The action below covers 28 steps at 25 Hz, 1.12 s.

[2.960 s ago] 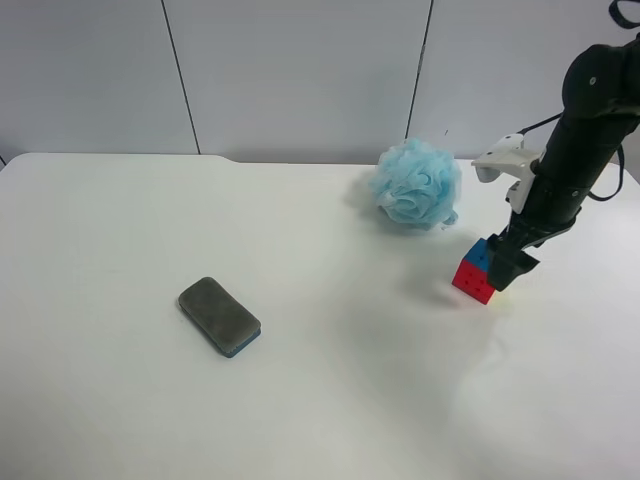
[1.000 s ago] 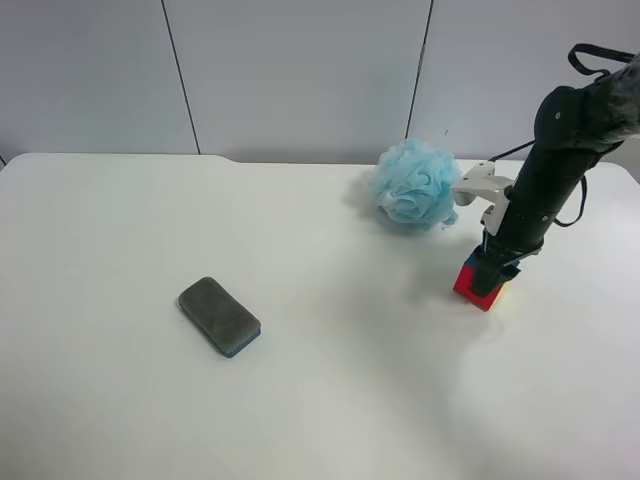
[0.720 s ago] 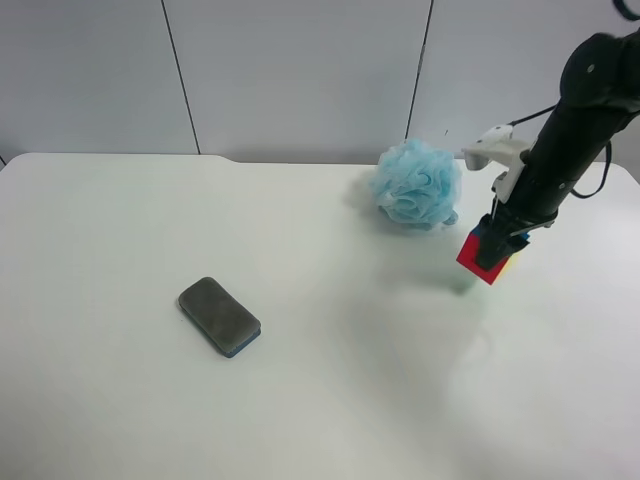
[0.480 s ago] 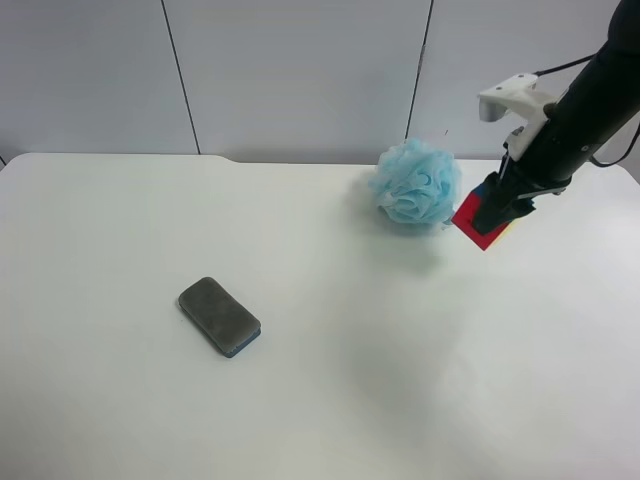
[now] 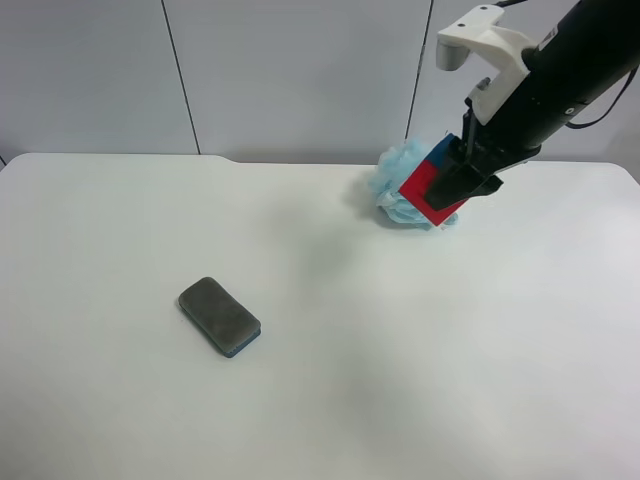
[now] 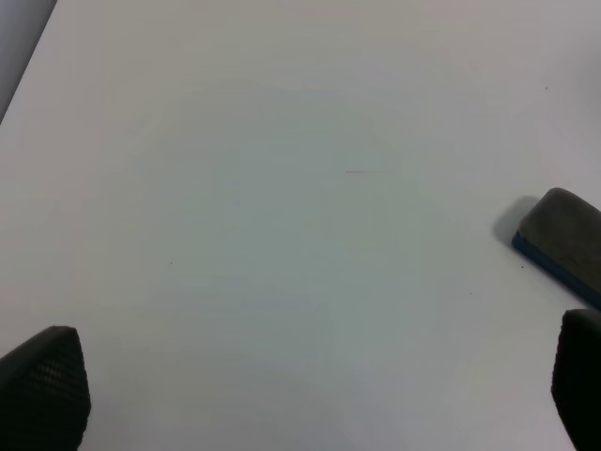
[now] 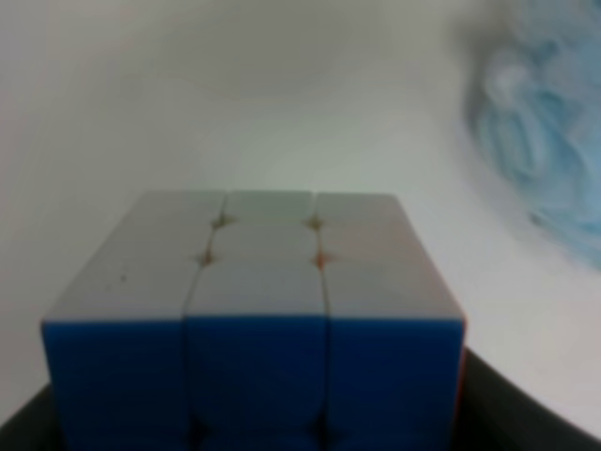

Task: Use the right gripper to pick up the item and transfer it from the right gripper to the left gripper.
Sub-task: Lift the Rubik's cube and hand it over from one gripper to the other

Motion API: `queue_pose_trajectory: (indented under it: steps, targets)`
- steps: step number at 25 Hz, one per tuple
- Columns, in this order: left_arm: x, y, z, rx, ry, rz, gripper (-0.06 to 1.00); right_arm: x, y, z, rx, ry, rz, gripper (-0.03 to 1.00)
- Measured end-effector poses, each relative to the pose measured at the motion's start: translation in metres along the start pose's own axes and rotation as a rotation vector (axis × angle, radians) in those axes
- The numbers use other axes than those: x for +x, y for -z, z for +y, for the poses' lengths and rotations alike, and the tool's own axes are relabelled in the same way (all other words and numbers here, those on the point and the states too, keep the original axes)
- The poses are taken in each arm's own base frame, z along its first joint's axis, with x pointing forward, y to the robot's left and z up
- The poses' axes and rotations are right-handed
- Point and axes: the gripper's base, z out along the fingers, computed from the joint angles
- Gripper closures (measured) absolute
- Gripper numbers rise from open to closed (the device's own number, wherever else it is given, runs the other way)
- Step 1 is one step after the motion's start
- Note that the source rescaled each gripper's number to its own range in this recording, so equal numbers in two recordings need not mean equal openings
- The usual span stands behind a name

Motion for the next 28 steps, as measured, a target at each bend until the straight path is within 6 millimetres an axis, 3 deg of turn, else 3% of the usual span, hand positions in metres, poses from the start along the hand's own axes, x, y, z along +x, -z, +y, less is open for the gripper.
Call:
queue_pose_trajectory:
  steps: [11, 16, 21, 28]
  targets:
    - [0.000, 0.000, 0.000, 0.000, 0.000, 0.000, -0.06, -0.028, -0.016, 0.077, -0.122, 0.263, -0.049, 0.97]
    - [0.000, 0.000, 0.000, 0.001, 0.001, 0.000, -0.06, -0.032, -0.030, 0.111, -0.168, 0.371, -0.080, 0.97]
    - [-0.006, -0.009, -0.005, 0.045, 0.026, 0.087, -0.06, -0.038, -0.033, 0.122, -0.220, 0.402, -0.146, 0.97]
    - [-0.032, -0.036, -0.023, 0.204, 0.119, 0.338, -0.06, -0.043, -0.030, 0.131, -0.315, 0.391, -0.217, 0.97]
